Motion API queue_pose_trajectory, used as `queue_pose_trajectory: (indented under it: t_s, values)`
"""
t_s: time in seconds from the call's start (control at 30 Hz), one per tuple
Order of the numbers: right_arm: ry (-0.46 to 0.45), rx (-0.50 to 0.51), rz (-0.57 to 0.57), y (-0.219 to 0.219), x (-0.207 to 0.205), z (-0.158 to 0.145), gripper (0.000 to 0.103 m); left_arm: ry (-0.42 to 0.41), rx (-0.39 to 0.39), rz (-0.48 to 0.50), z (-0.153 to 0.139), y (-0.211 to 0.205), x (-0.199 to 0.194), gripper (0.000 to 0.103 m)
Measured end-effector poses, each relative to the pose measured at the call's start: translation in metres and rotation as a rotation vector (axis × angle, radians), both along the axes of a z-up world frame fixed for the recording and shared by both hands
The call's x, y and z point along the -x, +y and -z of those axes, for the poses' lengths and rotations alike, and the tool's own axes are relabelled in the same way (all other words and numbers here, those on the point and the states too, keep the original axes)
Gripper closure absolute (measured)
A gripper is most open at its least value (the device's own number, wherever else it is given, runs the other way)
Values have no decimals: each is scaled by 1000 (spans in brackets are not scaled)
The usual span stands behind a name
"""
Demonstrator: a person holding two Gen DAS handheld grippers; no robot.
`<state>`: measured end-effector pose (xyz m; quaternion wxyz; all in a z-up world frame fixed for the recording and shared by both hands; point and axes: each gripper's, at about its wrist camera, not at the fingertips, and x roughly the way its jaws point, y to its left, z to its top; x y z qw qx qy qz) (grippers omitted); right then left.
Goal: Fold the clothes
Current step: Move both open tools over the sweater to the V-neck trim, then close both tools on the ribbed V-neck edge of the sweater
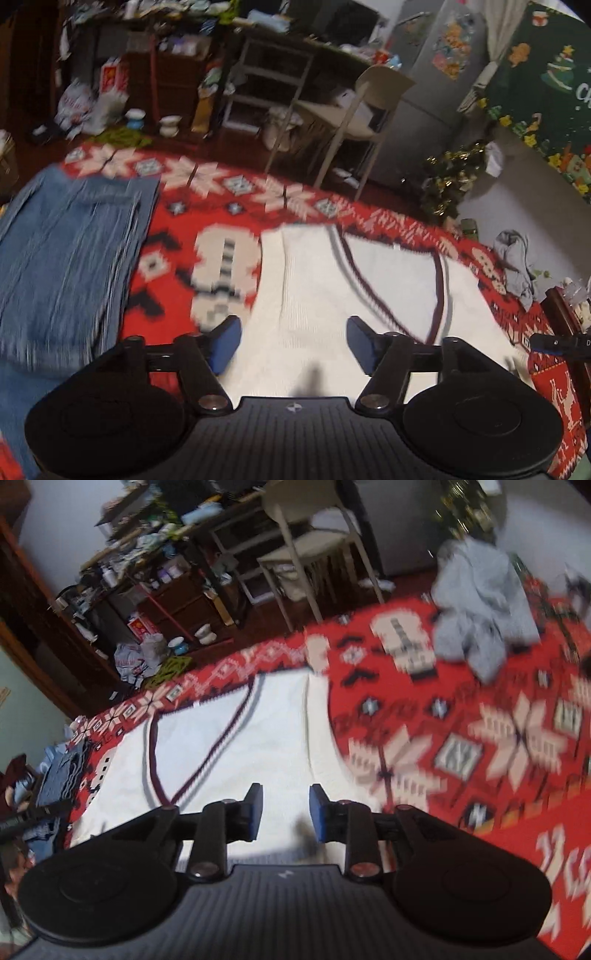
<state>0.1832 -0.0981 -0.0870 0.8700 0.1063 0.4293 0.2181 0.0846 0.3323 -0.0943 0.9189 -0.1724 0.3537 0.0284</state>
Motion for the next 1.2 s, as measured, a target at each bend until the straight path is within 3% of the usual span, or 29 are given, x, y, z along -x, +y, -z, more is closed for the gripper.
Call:
queue_pose_trajectory:
  t_s: [0.13, 0.27, 0.33, 0.4, 0.57, 0.73, 0.93, 1.0, 1.1, 1.2]
  values:
    - [-92, 103, -65, 12, -27, -8, 73, 14, -105, 100, -5, 6, -40, 36]
    - [-212, 225, -189, 31, -59, -11, 74, 4, -137, 193, -7, 9, -82, 44]
    - [-245, 273, -254, 41, -79, -9, 74, 9, -198, 249, -7, 2, -103, 46]
    - [-277, 317, -332, 51, -95, -5, 77, 29, -263, 308, -4, -6, -123, 55]
    - [-288, 394, -508, 79, -127, 7, 77, 68, -336, 465, 8, -19, -155, 58]
    - [-266, 431, -618, 100, -149, 22, 78, 107, -392, 540, 24, -24, -171, 58]
    - [-206, 386, -665, 107, -171, 33, 80, 110, -346, 572, 31, -19, -187, 57]
    - [-193, 373, -675, 107, -171, 33, 87, 111, -316, 592, 31, -18, -189, 66]
    - [-183, 362, -690, 109, -170, 34, 99, 115, -290, 607, 30, -20, -189, 89]
    - [-216, 403, -688, 114, -161, 30, 102, 94, -323, 598, 24, -27, -182, 94]
